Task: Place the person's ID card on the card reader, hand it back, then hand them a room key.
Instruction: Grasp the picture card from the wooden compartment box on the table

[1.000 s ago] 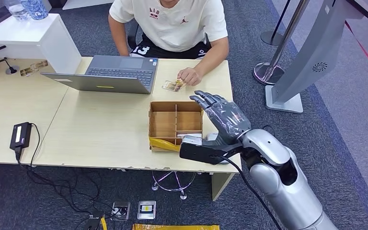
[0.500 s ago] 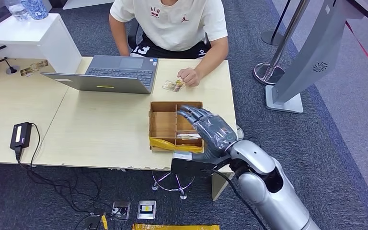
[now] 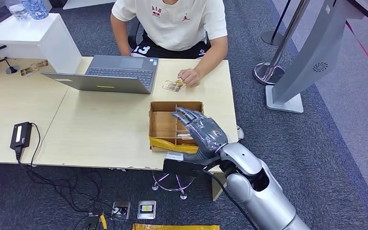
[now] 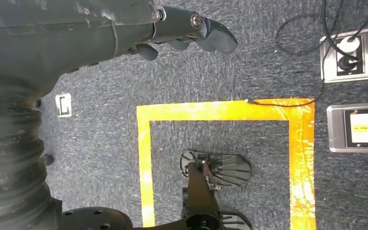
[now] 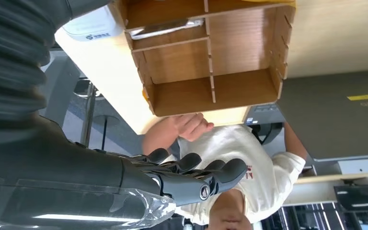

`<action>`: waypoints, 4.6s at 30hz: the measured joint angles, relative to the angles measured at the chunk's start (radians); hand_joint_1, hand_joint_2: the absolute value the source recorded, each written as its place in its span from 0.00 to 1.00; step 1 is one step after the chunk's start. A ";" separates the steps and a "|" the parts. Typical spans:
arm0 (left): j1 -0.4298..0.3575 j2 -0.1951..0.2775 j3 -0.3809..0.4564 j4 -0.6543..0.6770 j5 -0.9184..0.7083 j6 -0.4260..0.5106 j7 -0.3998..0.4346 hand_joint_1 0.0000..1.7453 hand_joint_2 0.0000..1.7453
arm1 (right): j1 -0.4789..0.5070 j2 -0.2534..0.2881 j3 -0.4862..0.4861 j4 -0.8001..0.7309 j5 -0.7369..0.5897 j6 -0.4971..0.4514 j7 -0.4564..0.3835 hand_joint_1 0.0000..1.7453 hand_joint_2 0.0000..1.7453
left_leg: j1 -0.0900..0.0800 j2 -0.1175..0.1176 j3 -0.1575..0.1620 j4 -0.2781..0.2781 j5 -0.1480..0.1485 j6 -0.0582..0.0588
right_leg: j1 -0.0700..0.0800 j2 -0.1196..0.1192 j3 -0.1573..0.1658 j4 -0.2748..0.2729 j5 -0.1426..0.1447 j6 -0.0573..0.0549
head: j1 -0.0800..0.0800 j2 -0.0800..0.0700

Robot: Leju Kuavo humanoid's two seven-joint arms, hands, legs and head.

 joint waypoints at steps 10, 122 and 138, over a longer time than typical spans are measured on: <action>-0.009 0.001 0.013 0.000 -0.001 0.005 0.004 0.00 1.00 | -0.073 0.102 0.012 0.267 0.017 -0.218 -0.077 0.00 1.00 | 0.000 0.000 0.000 0.000 0.000 0.000 | 0.000 0.000 0.000 0.000 0.000 0.000 | 0.000 0.000; -0.036 0.007 0.016 0.002 -0.037 0.014 0.024 0.00 1.00 | -0.120 0.121 -0.007 0.533 0.030 -0.290 -0.023 1.00 1.00 | 0.000 0.000 0.001 0.000 0.000 0.000 | 0.000 0.001 0.000 0.000 0.000 0.000 | 0.000 0.000; -0.016 0.003 0.019 0.002 -0.018 0.055 -0.048 0.00 1.00 | -0.346 0.100 -0.163 0.306 0.019 -0.307 -0.033 1.00 1.00 | 0.000 0.001 0.001 0.001 0.000 0.000 | 0.000 0.001 -0.001 0.000 0.000 0.000 | 0.000 0.000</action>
